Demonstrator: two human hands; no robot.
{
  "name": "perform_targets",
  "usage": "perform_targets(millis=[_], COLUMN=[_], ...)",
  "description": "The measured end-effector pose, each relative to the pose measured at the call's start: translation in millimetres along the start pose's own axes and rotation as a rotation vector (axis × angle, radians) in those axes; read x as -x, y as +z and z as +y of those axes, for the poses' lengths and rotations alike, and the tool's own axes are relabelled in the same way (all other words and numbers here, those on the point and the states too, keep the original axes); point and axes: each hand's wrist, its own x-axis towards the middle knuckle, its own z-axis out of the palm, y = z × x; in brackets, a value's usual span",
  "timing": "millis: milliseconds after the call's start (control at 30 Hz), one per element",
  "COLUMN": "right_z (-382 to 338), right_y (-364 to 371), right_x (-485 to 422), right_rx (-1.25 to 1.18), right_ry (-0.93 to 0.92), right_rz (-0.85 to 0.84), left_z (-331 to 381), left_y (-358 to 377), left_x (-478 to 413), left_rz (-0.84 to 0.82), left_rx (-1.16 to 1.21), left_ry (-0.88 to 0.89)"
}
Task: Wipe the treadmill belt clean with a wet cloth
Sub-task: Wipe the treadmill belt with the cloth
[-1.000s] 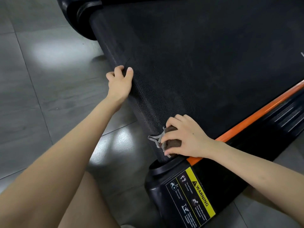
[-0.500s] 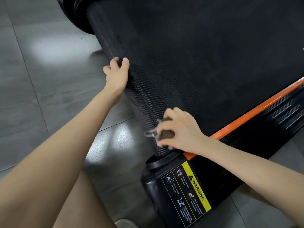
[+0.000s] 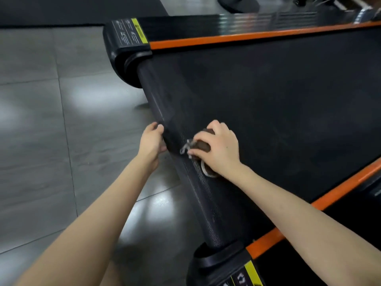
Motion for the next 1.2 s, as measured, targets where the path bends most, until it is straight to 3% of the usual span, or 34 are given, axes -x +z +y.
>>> perform_targets(millis=[233,333,400,500,733,900,1200], right_z=[0.1,4.4,9.9,7.4,-15.2,4.9,-0.4], right_y=[31.7,27.7,25.6,35.6,69.8,61.1,93.9], right_x=[-119.1,-92.0,-67.9,-88.4,-196.0,-161.2,-256.5], right_rx=[-0.036,-0.055,-0.083,-0.106,-0.076,-0.103,-0.048], right_ry=[0.216,0.008,-0.162,-0.198,-0.019,-0.131,-0.096], right_rz=[-0.011,-0.046,-0.056,-0.059,-0.051,-0.008,0.058], left_z=[5.0,4.2,2.8,-4.9,4.1,36.4,38.5], left_y=[-9.5,-9.6,-9.2,-10.1,-13.4,-10.2,-1.9], left_x=[-7.0,-13.6,-16.4,-19.5,-28.1,-53.0,-77.3], left_rz=[-0.168,-0.194,-0.235,-0.274,-0.193,-0.182,-0.064], left_rx=[-0.041,-0.091,-0.254,-0.352,-0.237,-0.188,-0.265], left_ry=[0.002,0.02,0.024,0.055,0.077,0.072,0.073])
